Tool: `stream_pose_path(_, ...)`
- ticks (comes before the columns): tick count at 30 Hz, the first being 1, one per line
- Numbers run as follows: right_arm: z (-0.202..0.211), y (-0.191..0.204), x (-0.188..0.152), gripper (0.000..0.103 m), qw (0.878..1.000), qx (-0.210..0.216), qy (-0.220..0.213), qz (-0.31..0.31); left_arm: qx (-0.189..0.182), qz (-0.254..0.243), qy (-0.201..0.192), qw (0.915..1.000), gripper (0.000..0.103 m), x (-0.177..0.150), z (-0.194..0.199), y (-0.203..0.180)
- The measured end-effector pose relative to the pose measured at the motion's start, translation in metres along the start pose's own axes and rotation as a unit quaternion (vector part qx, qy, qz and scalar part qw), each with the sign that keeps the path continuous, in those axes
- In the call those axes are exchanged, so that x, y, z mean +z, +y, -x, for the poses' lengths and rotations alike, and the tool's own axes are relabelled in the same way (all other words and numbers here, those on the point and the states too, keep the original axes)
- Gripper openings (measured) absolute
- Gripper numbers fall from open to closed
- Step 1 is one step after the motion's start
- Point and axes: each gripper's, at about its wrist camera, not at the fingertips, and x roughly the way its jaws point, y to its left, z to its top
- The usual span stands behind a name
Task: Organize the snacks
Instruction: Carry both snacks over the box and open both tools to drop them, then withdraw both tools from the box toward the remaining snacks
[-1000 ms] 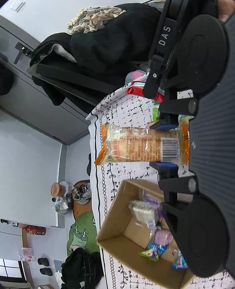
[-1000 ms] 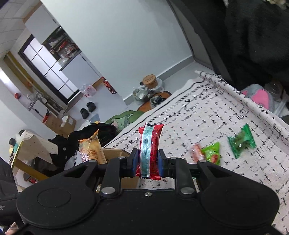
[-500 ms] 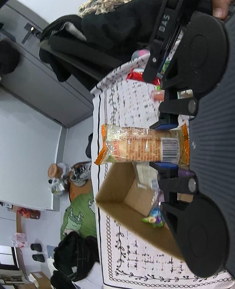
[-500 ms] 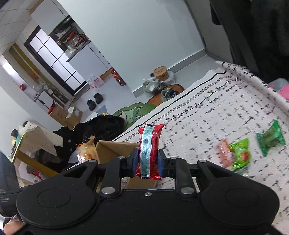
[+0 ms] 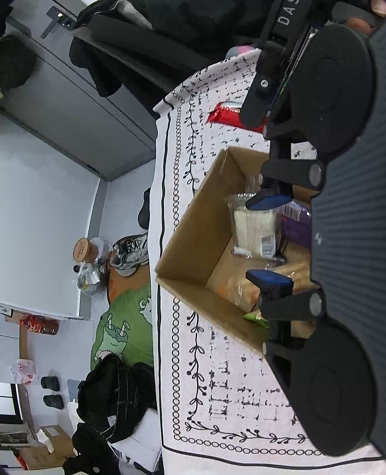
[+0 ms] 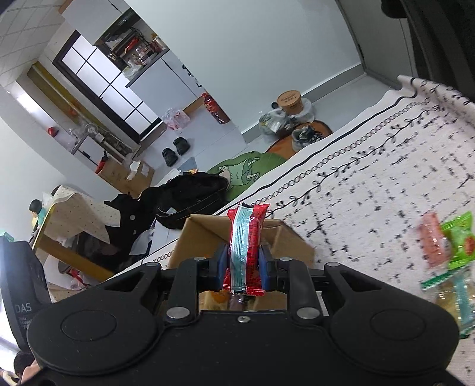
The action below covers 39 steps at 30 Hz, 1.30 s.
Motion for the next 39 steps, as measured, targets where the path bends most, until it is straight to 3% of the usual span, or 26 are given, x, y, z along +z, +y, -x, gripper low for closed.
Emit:
stream_pose_path(5,-0.012,0.01,0.0,0.023,1.0,0.014,0.0,-0.003,-0.002,0.015,-0.002,0.9999,0.048,0.001,0.001,0.012)
stream_pose_path(7,-0.016,0.013,0.001,0.028,1.0,0.023,-0.006,-0.006,-0.004,0.02,-0.002,0.9998,0.048,0.001,0.001,0.015)
stream_pose_path(8,-0.016,0.014,0.001,0.033,1.0,0.025,-0.013,-0.01,-0.004,0.023,-0.001,0.9997,0.048,0.001,0.001,0.017)
stream_pose_path(10,-0.016,0.014,0.002,0.06,0.999,0.029,-0.021,-0.016,-0.003,0.026,-0.002,0.9997,0.048,0.001,0.002,0.019)
stream_pose_path(15,-0.013,0.009,0.002,0.061,0.999,0.012,-0.021,-0.023,-0.002,0.027,-0.001,0.9996,0.049,0.0,0.002,0.021)
stream_pose_path(23,0.001,-0.003,-0.006,0.062,0.999,-0.015,-0.011,-0.032,-0.002,0.014,0.004,0.9999,0.07,-0.004,0.002,0.01)
stream_pose_path(29,0.016,-0.01,-0.007,0.065,0.999,-0.033,-0.01,-0.032,0.001,0.005,0.013,0.9999,0.074,-0.01,0.004,-0.004)
stream_pose_path(35,0.037,-0.021,-0.006,0.071,0.998,-0.054,-0.014,-0.03,0.01,-0.005,0.014,0.9998,0.074,-0.015,0.009,-0.018)
stream_pose_path(39,0.055,-0.028,-0.004,0.083,0.997,-0.071,-0.023,-0.022,0.011,-0.016,0.009,0.9998,0.08,-0.018,0.015,-0.033)
